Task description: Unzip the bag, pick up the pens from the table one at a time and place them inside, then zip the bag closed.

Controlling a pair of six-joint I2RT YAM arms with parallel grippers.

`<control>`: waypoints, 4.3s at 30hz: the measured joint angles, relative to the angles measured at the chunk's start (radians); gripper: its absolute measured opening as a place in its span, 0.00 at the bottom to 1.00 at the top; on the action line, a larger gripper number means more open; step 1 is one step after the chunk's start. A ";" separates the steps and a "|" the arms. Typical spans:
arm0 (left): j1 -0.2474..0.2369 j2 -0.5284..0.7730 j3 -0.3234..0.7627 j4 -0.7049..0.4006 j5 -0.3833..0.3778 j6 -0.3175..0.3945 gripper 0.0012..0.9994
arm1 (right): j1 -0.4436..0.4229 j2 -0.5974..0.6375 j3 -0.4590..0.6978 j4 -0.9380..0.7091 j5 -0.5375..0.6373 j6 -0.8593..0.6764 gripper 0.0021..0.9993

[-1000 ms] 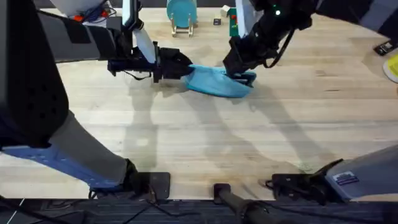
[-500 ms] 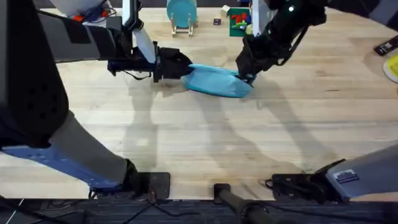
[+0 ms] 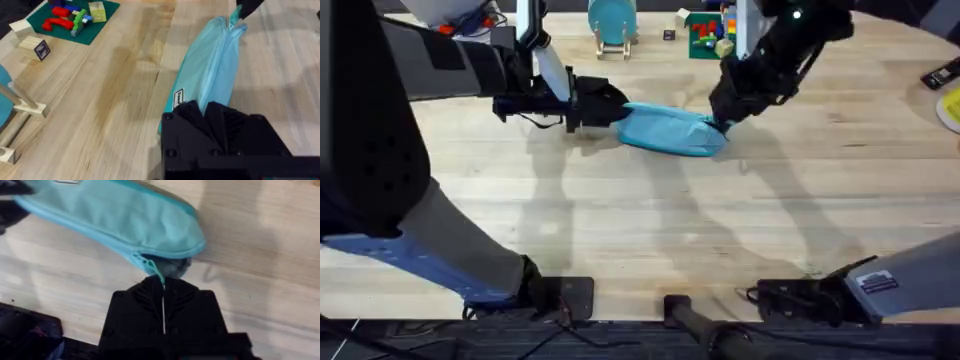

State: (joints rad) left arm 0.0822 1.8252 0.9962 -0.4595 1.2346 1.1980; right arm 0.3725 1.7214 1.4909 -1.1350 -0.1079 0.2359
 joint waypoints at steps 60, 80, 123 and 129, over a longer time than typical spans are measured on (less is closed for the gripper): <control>0.001 0.000 0.000 -0.004 -0.004 0.000 0.04 | -0.334 0.000 -0.178 0.027 0.146 -0.054 0.03; 0.001 0.000 0.000 -0.004 -0.004 0.000 0.04 | -0.334 -0.037 -0.177 0.038 0.150 -0.041 0.97; 0.002 0.000 0.000 -0.005 0.008 -0.001 0.99 | -0.334 -0.312 -0.130 -0.007 0.149 -0.019 1.00; 0.024 0.000 0.000 -0.011 0.056 0.000 1.00 | -0.334 -0.312 -0.130 -0.016 0.149 -0.019 1.00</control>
State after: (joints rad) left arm 0.1059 1.8248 0.9962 -0.4706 1.2911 1.1976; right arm 0.0387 1.4090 1.3609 -1.1507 0.0410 0.2165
